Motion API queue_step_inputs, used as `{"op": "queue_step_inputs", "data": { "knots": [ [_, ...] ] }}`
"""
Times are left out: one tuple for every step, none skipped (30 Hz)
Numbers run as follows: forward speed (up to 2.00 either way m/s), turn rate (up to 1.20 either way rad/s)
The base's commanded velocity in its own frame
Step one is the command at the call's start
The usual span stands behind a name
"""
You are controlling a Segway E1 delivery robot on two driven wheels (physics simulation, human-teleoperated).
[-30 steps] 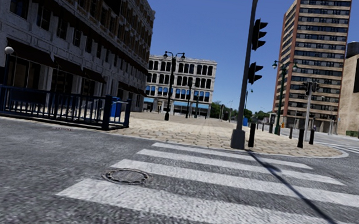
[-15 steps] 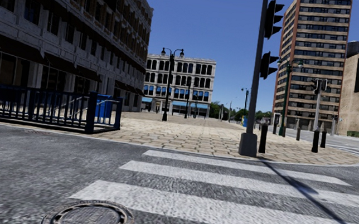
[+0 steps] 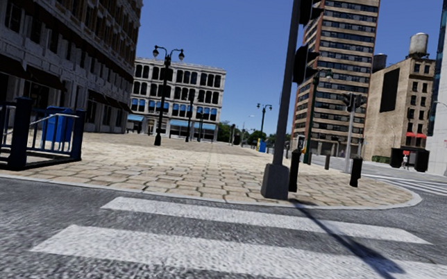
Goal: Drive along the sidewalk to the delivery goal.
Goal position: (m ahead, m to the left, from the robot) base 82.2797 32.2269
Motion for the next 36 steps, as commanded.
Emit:
{"op": "queue_step_inputs", "data": {
  "knots": [
    [1.99, 0.00],
    [1.99, 0.00],
    [1.99, 0.00],
    [1.99, 0.00],
    [1.99, 0.00],
    [1.99, 0.00],
    [1.99, 0.00],
    [1.99, 0.00],
    [1.99, 0.00],
    [1.99, 0.00],
    [1.98, 0.09],
    [1.98, 0.09],
    [1.98, 0.16],
    [1.98, 0.27],
    [1.98, 0.39],
    [1.98, 0.39],
    [1.98, 0.39],
    [1.98, 0.40],
    [1.98, 0.40],
    [1.98, 0.40],
    [1.98, 0.40],
    [1.98, 0.39],
    [1.98, 0.36],
    [1.98, 0.36],
    [1.98, 0.32],
    [1.98, 0.30],
    [1.98, 0.27],
    [1.98, 0.27],
    [1.98, 0.17],
    [1.98, 0.00],
    [1.98, 0.00],
    [1.98, 0.00],
    [1.98, 0.00],
    [1.98, 0.00],
    [1.98, 0.00],
    [1.98, 0.00]
  ]
}}
